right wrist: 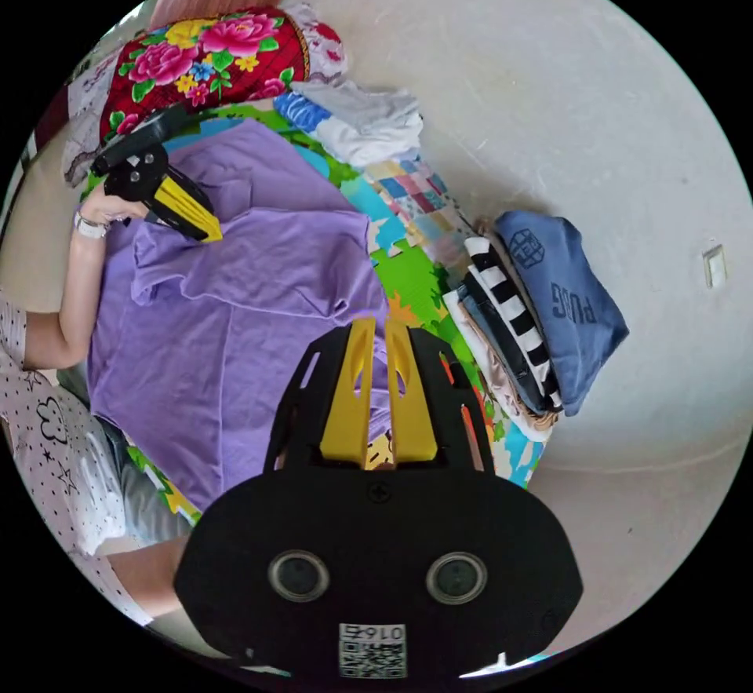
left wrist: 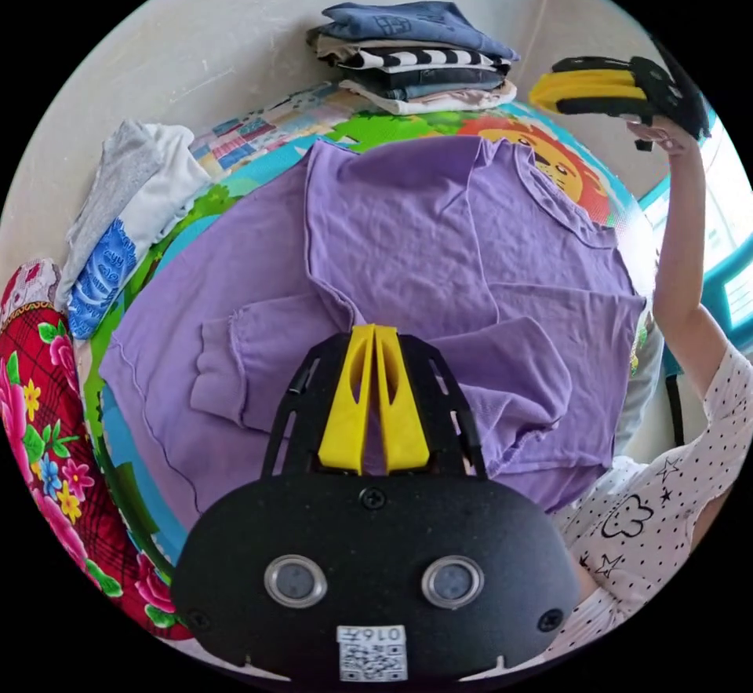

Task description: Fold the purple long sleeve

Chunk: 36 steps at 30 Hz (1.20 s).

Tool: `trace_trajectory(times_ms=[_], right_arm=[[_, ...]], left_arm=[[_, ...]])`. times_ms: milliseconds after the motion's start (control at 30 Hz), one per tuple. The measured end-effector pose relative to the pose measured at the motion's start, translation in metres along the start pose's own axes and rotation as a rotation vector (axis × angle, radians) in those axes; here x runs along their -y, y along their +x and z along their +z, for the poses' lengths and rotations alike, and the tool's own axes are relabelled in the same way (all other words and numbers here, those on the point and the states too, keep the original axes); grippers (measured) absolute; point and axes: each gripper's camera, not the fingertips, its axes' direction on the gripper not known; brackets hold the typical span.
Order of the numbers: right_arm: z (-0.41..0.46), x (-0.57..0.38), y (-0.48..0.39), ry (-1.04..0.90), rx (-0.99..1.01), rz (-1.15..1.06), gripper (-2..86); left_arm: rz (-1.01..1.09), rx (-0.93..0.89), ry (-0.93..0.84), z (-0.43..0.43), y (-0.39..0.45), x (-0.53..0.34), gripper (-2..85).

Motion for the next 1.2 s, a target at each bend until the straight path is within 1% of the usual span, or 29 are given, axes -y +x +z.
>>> trace_trajectory(times_ms=[33, 167, 233, 300, 333, 400, 433, 500, 567, 667, 733, 867, 967, 1033, 1100, 1167, 1200], right_arm=[[0.013, 0.004, 0.001, -0.034, 0.011, -0.035, 3.5], [0.07, -0.001, 0.006, -0.125, 0.03, -0.034, 7.3], [0.09, -0.005, 0.004, -0.146, 0.03, -0.102, 8.2], [0.1, -0.005, 0.014, -0.147, 0.004, -0.059, 8.4], [0.103, -0.007, 0.021, -0.124, 0.034, -0.028, 8.4], [0.105, -0.014, 0.028, -0.068, 0.097, -0.024, 8.0], [0.109, -0.017, 0.029, -0.05, 0.123, -0.041, 7.9], [0.114, -0.018, 0.033, -0.048, 0.112, -0.029, 7.3], [0.118, -0.019, 0.039, -0.05, 0.143, -0.009, 4.9], [0.122, -0.026, 0.046, -0.038, 0.12, 0.015, 2.6], [0.122, -0.034, 0.053, -0.013, 0.092, 0.054, 2.0], [0.118, -0.056, 0.081, 0.085, -0.01, 0.244, 1.4], [0.121, -0.071, 0.096, 0.167, 0.014, 0.342, 1.2], [0.128, -0.076, 0.099, 0.159, 0.017, 0.342, 1.2], [0.138, -0.08, 0.099, 0.129, 0.006, 0.324, 1.1], [0.147, -0.087, 0.102, 0.1, 0.022, 0.322, 1.1], [0.148, -0.089, 0.104, 0.102, 0.029, 0.328, 1.1]], left_arm=[[-0.005, -0.007, 0.004, 0.0, -0.002, 0.001, -1.0], [-0.065, -0.021, 0.066, -0.004, -0.016, 0.005, -1.0], [-0.111, -0.01, 0.135, -0.011, -0.023, 0.006, -1.0], [-0.224, 0.013, 0.287, -0.025, -0.038, 0.002, -1.0], [-0.258, 0.011, 0.329, -0.029, -0.042, 0.0, -1.0], [-0.339, -0.064, 0.476, -0.04, -0.056, -0.008, -1.0], [-0.337, -0.089, 0.507, -0.042, -0.058, -0.008, -1.0], [-0.345, -0.17, 0.619, -0.049, -0.063, -0.008, -1.0], [-0.377, -0.224, 0.639, -0.051, -0.068, -0.001, -1.0], [-0.412, -0.288, 0.63, -0.052, -0.079, 0.024, -1.0], [-0.418, -0.309, 0.58, -0.047, -0.091, 0.05, -0.9], [-0.402, -0.257, 0.407, -0.014, -0.124, 0.124, -0.9], [-0.434, -0.22, 0.286, 0.024, -0.15, 0.167, -0.7], [-0.441, -0.275, 0.241, 0.045, -0.166, 0.188, -0.2], [-0.447, -0.458, 0.221, 0.07, -0.184, 0.208, 2.1], [-0.46, -0.554, 0.226, 0.083, -0.193, 0.218, 4.0], [-0.465, -0.557, 0.206, 0.09, -0.197, 0.224, 4.8]])
